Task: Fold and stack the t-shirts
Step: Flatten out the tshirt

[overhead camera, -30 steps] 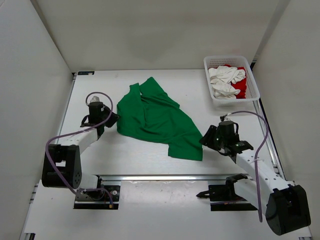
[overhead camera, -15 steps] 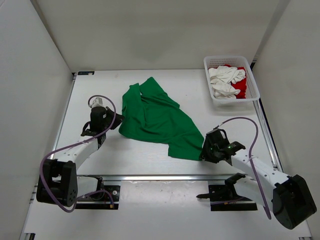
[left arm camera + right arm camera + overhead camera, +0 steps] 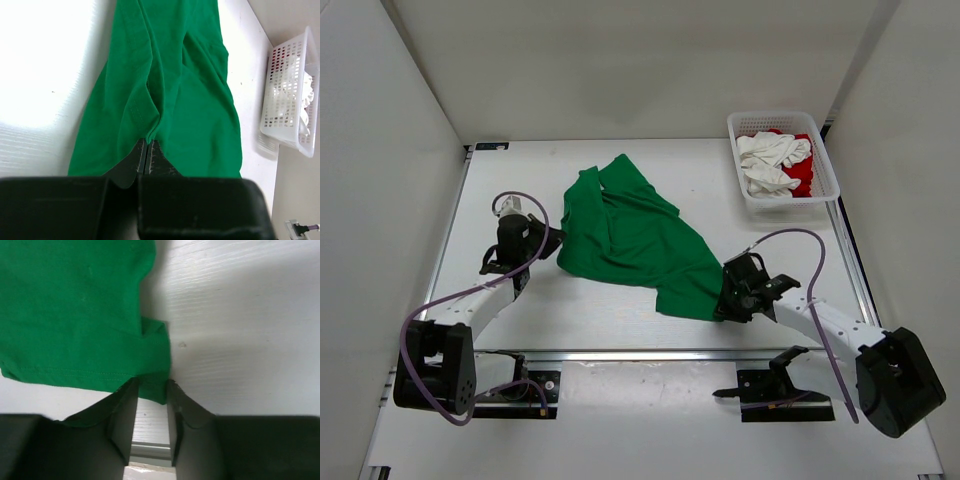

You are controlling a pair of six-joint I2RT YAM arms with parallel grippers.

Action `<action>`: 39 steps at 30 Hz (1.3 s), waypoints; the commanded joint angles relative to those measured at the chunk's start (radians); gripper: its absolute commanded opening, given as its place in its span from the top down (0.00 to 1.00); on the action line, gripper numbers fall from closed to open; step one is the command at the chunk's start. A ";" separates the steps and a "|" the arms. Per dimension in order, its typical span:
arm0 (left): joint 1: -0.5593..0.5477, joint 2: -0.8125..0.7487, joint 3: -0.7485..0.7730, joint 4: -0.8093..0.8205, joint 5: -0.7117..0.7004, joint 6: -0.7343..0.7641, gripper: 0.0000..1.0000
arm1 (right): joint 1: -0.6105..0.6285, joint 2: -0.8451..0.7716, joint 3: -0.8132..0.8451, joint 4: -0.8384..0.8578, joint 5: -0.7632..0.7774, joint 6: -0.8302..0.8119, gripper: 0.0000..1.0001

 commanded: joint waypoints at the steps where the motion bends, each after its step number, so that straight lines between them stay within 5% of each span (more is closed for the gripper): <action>1: 0.008 -0.026 -0.005 0.029 0.017 -0.005 1.00 | 0.021 0.057 -0.050 -0.041 -0.012 0.011 0.75; 7: 0.019 -0.022 -0.010 0.041 0.026 -0.010 1.00 | -0.025 0.052 -0.048 -0.023 -0.026 -0.005 1.00; 11: 0.006 -0.008 0.010 0.026 0.029 0.007 1.00 | -0.043 -0.003 -0.006 -0.029 -0.015 -0.025 1.00; 15: -0.038 0.015 0.137 -0.078 0.061 0.058 1.00 | -0.048 -0.071 0.225 -0.101 0.048 -0.091 1.00; 20: -0.037 -0.003 0.549 -0.337 0.148 0.142 1.00 | -0.063 -0.036 0.732 -0.267 0.195 -0.243 1.00; 25: 0.257 0.009 0.817 -0.319 0.472 -0.017 1.00 | -0.080 0.138 1.284 -0.489 0.304 -0.386 1.00; 30: 0.399 -0.008 1.012 -0.399 0.527 -0.030 1.00 | 0.003 0.313 1.851 -0.581 0.460 -0.499 1.00; 31: 0.417 -0.010 1.030 -0.408 0.529 -0.033 1.00 | 0.091 0.322 1.870 -0.546 0.543 -0.528 1.00; 36: 0.450 -0.014 1.050 -0.403 0.540 -0.066 1.00 | 0.073 0.301 1.902 -0.371 0.435 -0.593 1.00; 39: 0.496 0.009 1.119 -0.462 0.526 -0.046 1.00 | 0.185 0.322 1.913 -0.250 0.531 -0.698 1.00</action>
